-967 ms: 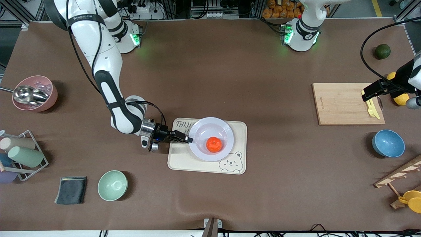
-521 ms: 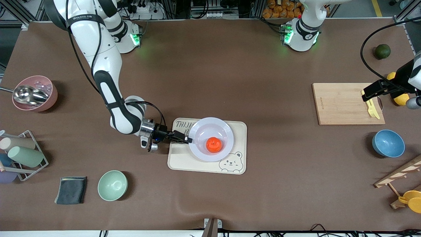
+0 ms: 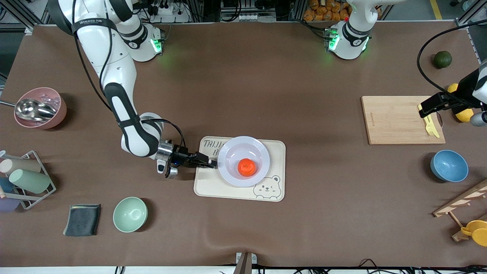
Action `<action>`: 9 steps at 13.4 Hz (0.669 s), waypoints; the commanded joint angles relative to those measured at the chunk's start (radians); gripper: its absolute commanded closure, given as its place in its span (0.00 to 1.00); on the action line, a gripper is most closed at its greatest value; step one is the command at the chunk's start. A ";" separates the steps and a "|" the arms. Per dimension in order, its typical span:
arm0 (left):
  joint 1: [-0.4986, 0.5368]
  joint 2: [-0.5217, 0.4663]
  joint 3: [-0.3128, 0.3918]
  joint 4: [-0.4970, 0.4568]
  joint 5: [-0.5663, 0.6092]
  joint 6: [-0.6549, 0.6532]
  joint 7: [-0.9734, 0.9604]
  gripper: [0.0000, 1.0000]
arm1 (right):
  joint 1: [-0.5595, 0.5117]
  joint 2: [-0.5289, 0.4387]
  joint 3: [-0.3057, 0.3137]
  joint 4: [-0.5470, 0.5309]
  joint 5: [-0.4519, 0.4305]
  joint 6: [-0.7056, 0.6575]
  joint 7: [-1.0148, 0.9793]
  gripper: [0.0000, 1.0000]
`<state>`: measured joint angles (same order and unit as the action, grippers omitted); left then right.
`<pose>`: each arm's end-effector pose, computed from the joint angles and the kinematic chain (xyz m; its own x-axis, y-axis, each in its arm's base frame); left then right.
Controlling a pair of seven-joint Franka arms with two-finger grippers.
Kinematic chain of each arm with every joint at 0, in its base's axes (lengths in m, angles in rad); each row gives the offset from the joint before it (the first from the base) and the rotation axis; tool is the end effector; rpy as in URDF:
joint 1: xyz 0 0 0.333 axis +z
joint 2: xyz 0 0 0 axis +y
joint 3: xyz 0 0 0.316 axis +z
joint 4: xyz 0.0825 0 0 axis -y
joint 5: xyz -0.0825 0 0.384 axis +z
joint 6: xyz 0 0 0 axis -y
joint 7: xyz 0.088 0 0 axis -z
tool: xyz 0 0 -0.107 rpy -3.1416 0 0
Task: Place orange and plate with both arms
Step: 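Open the right gripper and pull it back from the plate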
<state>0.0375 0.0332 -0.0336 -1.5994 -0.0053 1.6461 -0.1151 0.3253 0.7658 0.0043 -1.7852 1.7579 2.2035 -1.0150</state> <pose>0.5707 0.0020 0.5989 0.9928 0.1191 0.0127 0.1191 -0.9929 0.0079 0.5956 0.2392 0.1227 0.9848 -0.1555 0.0777 0.0067 -0.4126 -0.9109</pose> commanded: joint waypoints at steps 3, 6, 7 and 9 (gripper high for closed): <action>-0.002 -0.004 0.003 0.002 -0.012 0.007 0.023 0.00 | -0.060 -0.028 0.014 0.018 -0.186 -0.036 0.198 0.63; -0.004 -0.004 0.003 0.004 -0.007 0.006 0.023 0.00 | -0.113 -0.054 0.013 0.050 -0.328 -0.137 0.416 0.48; -0.005 -0.003 0.003 0.024 -0.004 0.006 0.022 0.00 | -0.143 -0.056 0.013 0.062 -0.356 -0.183 0.473 0.36; -0.010 0.010 0.001 0.042 -0.002 0.006 0.020 0.00 | -0.195 -0.056 0.011 0.073 -0.380 -0.275 0.498 0.00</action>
<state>0.0351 0.0331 -0.0345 -1.5855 -0.0053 1.6533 -0.1151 0.1919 0.7198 0.0008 -1.7156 1.4210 1.9970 -0.5637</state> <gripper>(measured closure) 0.000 0.326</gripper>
